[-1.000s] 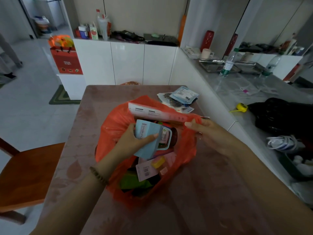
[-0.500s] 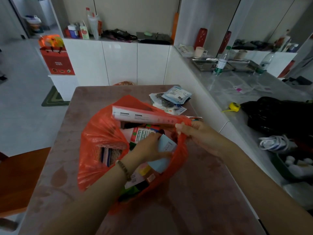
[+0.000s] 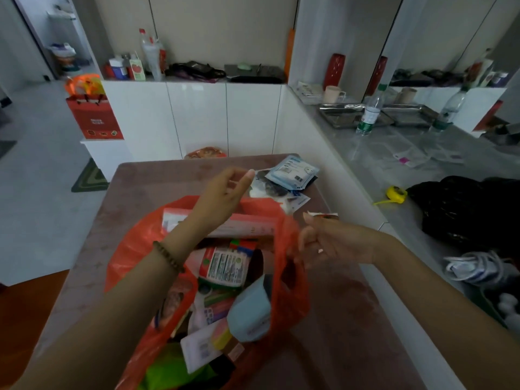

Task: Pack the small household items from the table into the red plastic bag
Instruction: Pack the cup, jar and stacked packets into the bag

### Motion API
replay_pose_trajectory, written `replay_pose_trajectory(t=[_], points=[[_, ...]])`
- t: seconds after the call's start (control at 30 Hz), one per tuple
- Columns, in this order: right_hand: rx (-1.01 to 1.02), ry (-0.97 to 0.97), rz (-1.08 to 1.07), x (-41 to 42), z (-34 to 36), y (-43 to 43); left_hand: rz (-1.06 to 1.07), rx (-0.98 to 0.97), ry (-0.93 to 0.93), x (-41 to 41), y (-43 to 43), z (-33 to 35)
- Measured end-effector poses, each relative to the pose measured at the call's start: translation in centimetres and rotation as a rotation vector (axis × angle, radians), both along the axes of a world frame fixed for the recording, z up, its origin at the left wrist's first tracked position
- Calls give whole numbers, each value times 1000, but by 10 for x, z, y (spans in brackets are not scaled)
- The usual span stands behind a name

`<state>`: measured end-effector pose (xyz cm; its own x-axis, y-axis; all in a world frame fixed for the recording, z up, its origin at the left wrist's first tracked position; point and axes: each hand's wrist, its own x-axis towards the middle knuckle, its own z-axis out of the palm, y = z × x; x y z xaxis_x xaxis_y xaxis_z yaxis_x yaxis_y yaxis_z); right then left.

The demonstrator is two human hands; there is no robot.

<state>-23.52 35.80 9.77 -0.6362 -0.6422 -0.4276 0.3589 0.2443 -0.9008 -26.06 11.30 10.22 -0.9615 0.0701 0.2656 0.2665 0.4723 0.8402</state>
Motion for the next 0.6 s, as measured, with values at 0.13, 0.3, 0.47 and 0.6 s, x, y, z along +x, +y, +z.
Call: replay_pose_trajectory(t=[0.13, 0.3, 0.47, 0.6], points=[[-22, -82, -123, -49, -20, 48, -47, -54, -112, -62, 42, 1], [226, 74, -526, -113, -78, 92, -85, -159, -327, -141, 91, -33], [605, 141, -542, -155, -174, 118, -56, -92, -581, -212, 94, -98], [859, 120, -556, -171, -216, 111, 77, -129, -721, -253, 86, -139]])
